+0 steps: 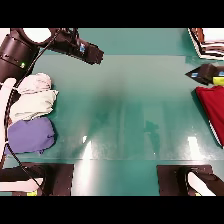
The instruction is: Fold the shirts.
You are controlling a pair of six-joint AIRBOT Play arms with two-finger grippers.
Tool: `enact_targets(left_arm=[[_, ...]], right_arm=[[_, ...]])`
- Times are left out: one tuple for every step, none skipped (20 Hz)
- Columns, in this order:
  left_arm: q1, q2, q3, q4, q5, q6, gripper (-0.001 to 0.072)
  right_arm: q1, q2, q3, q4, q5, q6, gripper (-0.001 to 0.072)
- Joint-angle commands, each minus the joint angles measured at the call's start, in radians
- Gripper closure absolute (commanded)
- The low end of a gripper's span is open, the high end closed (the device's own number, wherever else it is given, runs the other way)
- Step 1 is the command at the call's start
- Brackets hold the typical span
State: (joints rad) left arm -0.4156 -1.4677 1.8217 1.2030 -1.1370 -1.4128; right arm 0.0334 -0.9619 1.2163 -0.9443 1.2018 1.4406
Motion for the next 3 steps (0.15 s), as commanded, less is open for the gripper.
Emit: enact_targets(left_arm=[[0.0,0.001,0.001,0.0,0.001,0.0,0.0677],[0.0,0.001,0.001,0.0,0.001,0.0,0.0678],[0.0,0.001,0.001,0.0,0.001,0.0,0.0677]], right_arm=[[0.093,0.003,0.0,-0.001,-0.013,-0.002,0.0694],[0.096,0.003,0.0,0.0,-0.009,-0.002,0.0694],[0.096,0.003,0.0,0.0,-0.002,-0.002,0.0694]])
